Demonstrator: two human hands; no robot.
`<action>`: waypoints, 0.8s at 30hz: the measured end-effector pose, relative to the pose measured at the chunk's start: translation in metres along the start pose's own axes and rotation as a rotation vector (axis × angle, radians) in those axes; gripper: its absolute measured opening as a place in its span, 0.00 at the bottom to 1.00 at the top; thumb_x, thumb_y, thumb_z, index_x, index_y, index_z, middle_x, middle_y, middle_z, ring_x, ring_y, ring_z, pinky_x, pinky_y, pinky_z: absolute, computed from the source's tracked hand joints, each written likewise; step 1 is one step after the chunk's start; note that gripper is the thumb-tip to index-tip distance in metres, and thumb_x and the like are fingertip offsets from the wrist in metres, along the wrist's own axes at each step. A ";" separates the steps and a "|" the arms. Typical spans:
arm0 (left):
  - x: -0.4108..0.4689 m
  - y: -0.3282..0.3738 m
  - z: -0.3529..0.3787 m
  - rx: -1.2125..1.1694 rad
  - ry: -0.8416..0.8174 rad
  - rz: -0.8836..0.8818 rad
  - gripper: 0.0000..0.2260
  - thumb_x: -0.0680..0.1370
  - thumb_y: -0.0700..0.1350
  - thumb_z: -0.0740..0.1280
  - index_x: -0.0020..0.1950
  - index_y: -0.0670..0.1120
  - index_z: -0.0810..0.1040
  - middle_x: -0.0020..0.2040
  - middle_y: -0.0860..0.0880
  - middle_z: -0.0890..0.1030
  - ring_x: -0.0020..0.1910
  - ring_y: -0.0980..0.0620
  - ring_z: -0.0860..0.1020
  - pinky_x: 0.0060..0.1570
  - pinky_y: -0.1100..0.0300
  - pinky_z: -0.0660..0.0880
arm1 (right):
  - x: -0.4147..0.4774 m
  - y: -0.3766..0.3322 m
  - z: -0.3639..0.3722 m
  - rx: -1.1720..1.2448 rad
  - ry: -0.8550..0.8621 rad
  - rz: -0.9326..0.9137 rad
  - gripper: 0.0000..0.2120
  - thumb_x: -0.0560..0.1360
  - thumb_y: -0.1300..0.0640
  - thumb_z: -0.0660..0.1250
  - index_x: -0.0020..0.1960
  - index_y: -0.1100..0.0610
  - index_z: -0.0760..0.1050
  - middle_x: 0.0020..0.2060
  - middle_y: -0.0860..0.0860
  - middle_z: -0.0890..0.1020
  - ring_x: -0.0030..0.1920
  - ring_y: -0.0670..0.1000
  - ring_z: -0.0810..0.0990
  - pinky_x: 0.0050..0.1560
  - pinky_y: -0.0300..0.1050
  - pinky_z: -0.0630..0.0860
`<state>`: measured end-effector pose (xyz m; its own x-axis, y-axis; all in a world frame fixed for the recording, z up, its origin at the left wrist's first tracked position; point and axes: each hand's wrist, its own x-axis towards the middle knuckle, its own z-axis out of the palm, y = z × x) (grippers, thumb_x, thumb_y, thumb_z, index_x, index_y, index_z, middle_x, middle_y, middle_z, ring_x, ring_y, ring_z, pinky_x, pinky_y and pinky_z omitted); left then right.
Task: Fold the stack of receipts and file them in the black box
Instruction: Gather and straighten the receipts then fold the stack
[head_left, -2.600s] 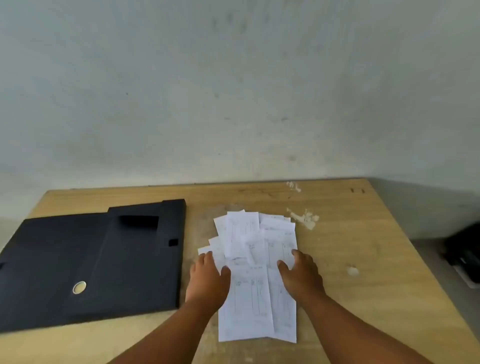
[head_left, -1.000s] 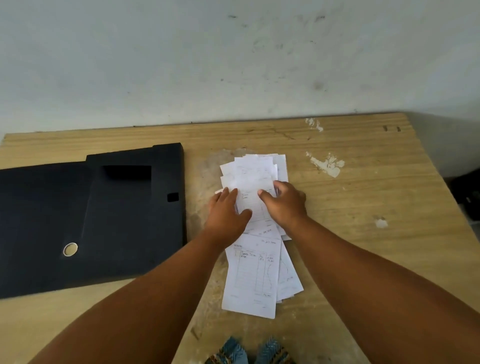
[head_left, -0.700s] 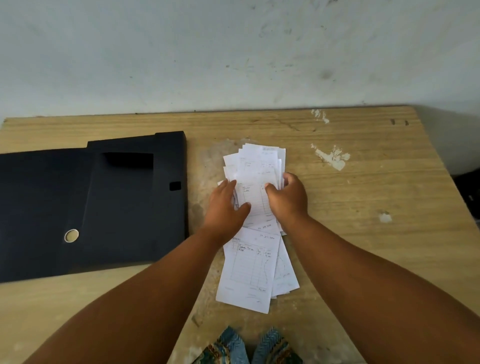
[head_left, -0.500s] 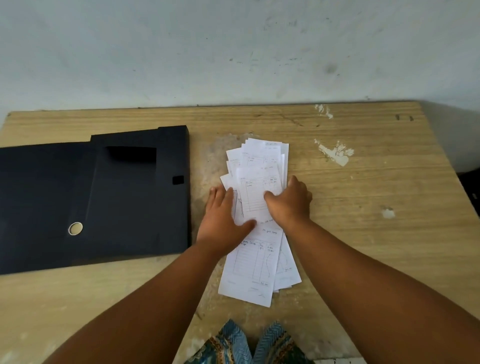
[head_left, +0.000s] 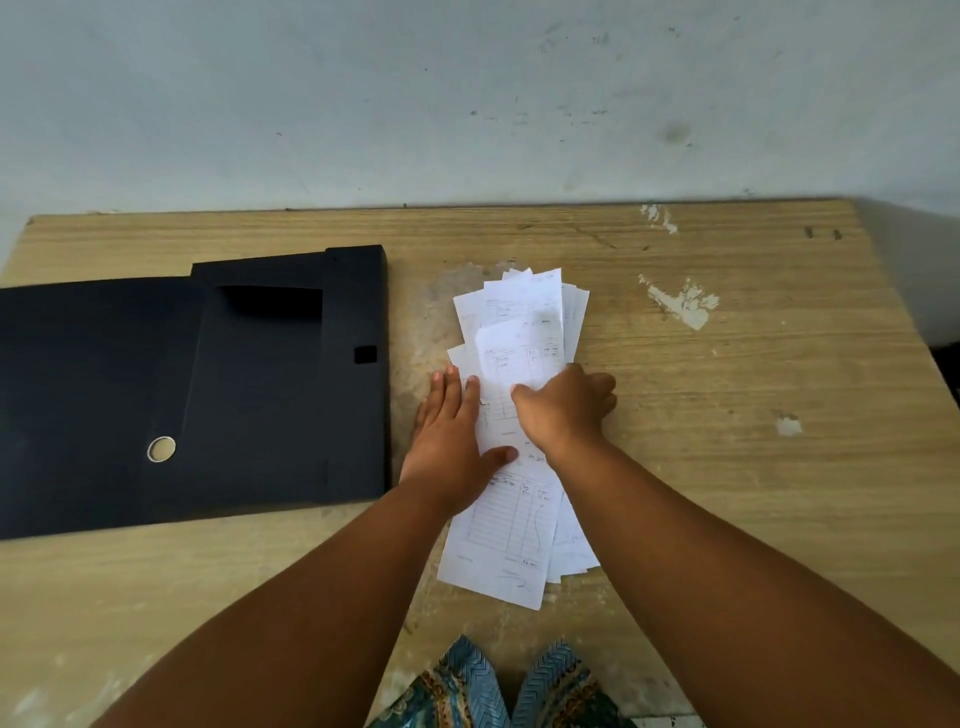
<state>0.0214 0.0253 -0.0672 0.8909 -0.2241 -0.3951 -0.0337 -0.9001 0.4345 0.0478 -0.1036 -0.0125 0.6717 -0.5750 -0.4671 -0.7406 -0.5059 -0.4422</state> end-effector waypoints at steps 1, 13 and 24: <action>0.000 0.000 0.000 0.001 0.005 0.003 0.48 0.79 0.63 0.66 0.84 0.48 0.37 0.84 0.49 0.34 0.79 0.51 0.30 0.74 0.53 0.33 | -0.001 0.000 0.000 0.009 -0.003 0.003 0.28 0.72 0.48 0.72 0.66 0.60 0.70 0.67 0.58 0.67 0.67 0.59 0.66 0.57 0.55 0.77; 0.002 -0.007 0.004 0.073 -0.037 0.067 0.42 0.80 0.66 0.61 0.84 0.57 0.37 0.82 0.47 0.28 0.77 0.49 0.25 0.75 0.50 0.33 | -0.004 0.012 -0.018 0.385 -0.263 0.009 0.27 0.67 0.44 0.76 0.62 0.54 0.77 0.57 0.51 0.84 0.57 0.57 0.82 0.61 0.59 0.78; 0.002 -0.009 0.001 0.084 -0.044 0.058 0.43 0.80 0.66 0.61 0.84 0.57 0.37 0.83 0.48 0.30 0.78 0.50 0.26 0.75 0.51 0.33 | -0.008 0.019 -0.020 0.610 -0.313 0.067 0.30 0.69 0.49 0.79 0.66 0.55 0.72 0.58 0.51 0.83 0.55 0.54 0.83 0.53 0.54 0.82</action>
<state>0.0234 0.0326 -0.0727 0.8659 -0.2909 -0.4069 -0.1239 -0.9128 0.3891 0.0278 -0.1211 -0.0016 0.6666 -0.3331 -0.6668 -0.6997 0.0289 -0.7139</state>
